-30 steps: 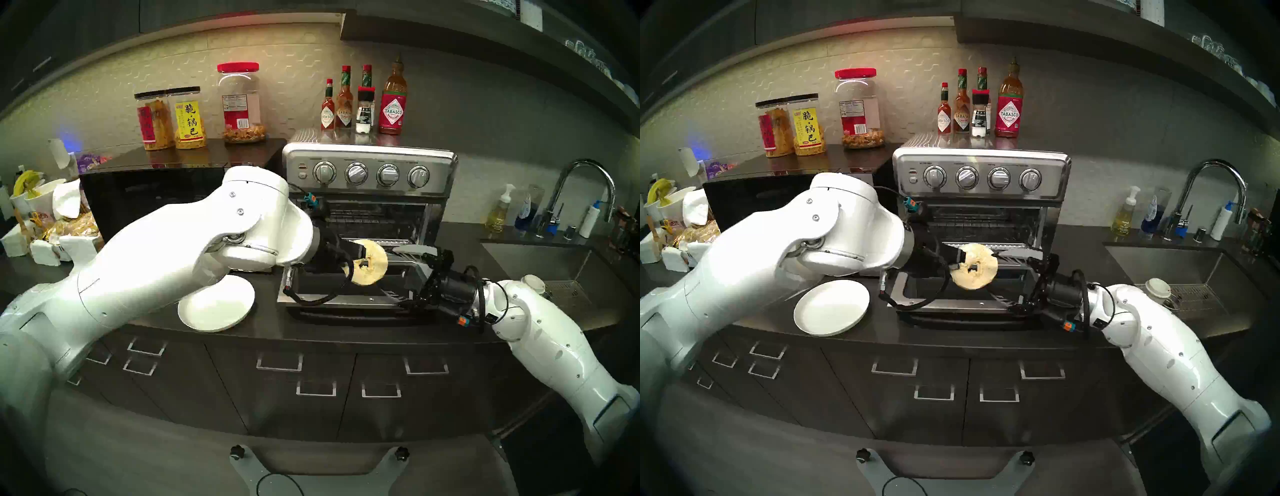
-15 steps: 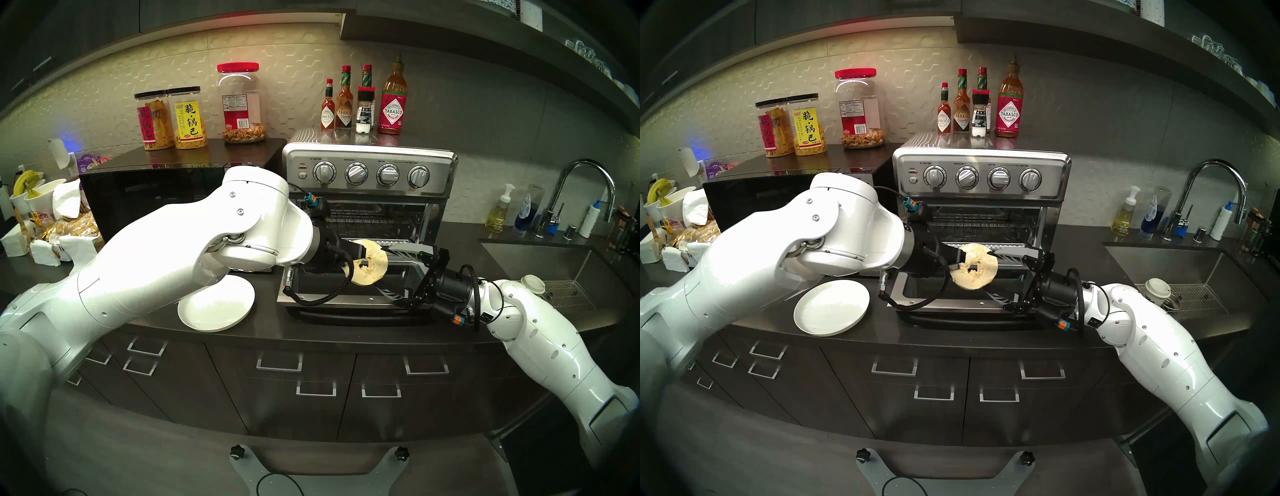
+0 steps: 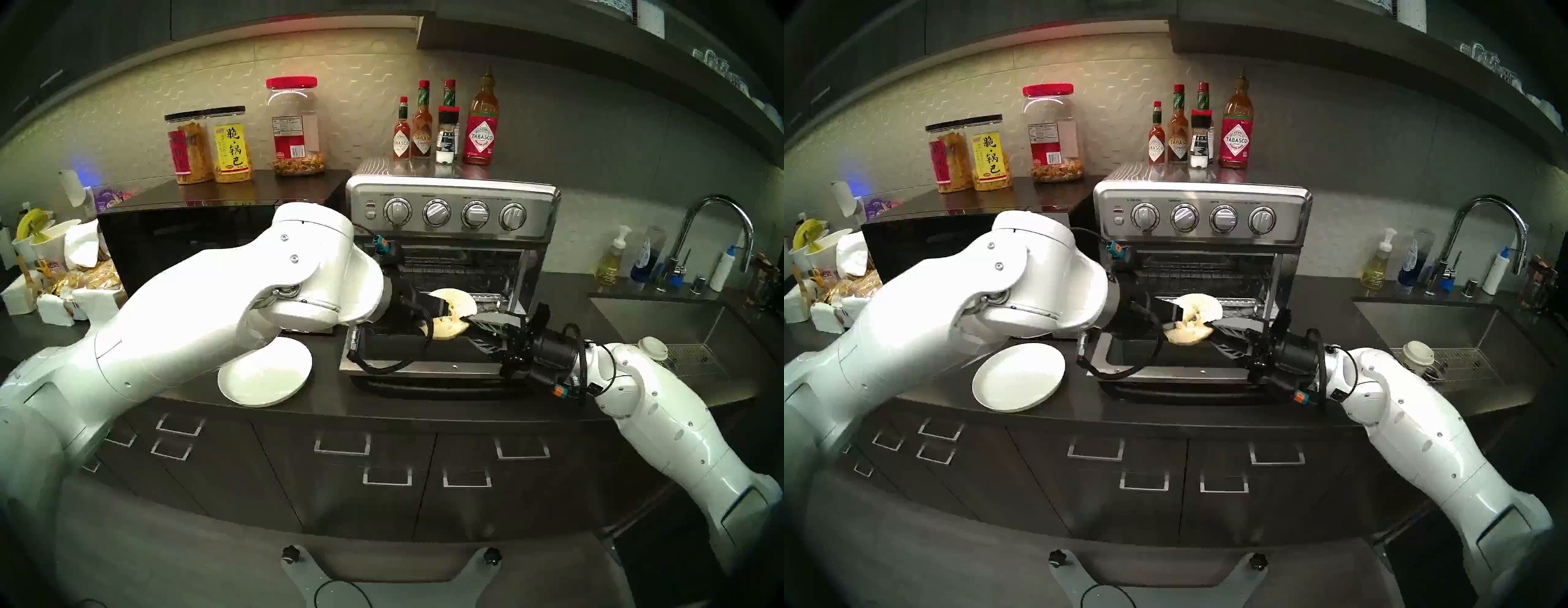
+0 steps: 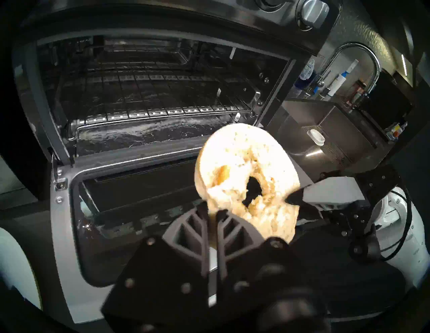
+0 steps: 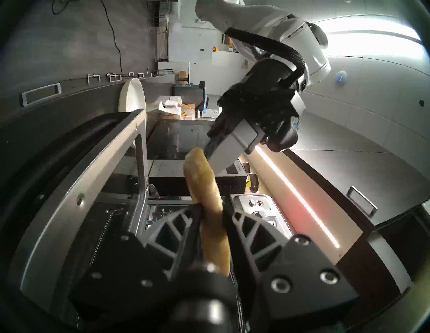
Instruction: Open the oven and place the bagel inside on the rack
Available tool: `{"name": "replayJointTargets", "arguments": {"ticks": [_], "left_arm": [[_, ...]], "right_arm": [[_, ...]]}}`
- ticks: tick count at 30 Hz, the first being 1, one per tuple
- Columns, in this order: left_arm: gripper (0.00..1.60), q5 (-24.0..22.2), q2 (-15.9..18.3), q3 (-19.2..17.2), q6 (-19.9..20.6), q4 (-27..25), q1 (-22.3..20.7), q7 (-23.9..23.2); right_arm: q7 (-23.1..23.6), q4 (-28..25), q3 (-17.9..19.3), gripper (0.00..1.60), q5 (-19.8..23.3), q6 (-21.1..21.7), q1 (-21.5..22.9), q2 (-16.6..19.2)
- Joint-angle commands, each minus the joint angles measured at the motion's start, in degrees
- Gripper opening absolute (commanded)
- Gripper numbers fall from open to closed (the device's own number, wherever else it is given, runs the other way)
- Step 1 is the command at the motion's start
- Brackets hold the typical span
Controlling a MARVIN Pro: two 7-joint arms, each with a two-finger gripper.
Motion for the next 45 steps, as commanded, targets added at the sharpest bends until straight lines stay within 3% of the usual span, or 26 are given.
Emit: {"name": "replayJointTargets", "arguments": {"ticks": [1, 5, 18, 29, 30, 31, 33, 34, 45], "left_arm": [[0.00, 0.06, -0.01, -0.81, -0.02, -0.46, -0.96, 0.10], [0.00, 0.05, -0.01, -0.80, -0.03, -0.46, -0.97, 0.09], [0.00, 0.20, 0.02, -0.61, 0.14, -0.48, -1.14, 0.22], [0.00, 1.13, -0.15, 2.37, 1.66, -0.88, -1.85, 5.49], [0.38, 1.28, 0.10, 2.48, 1.49, -1.07, -1.65, 5.68], [0.53, 1.56, 0.35, 2.89, 1.58, -1.28, -1.67, 6.47], [0.66, 1.95, 1.15, 2.88, 1.22, -1.69, -1.10, 6.03], [1.60, 2.12, 1.54, 2.93, 1.12, -1.87, -0.92, 5.90], [1.60, 1.96, 6.40, 2.79, 0.17, -4.48, 1.04, 6.33]], "right_arm": [[-1.07, -0.65, 0.92, 0.50, 1.21, -0.23, 0.25, -0.05], [-1.32, -0.64, 1.06, 0.36, 1.42, -0.26, 0.10, -0.10], [-1.22, -0.80, 1.14, 0.39, 1.61, -0.27, -0.22, -0.38], [-1.49, -0.40, 1.24, 0.35, 1.52, -0.29, -0.32, -1.24], [-1.47, -0.40, 1.27, 0.33, 1.53, -0.30, -0.33, -1.26], [-1.44, -0.40, 1.28, 0.33, 1.57, -0.28, -0.34, -1.28], [-1.45, -0.37, 1.35, 0.33, 1.59, -0.23, -0.38, -1.36], [-1.45, -0.34, 1.37, 0.35, 1.58, -0.24, -0.39, -1.40], [-2.27, -0.37, 2.48, 0.31, 2.32, -0.03, -1.08, -1.31]]}}
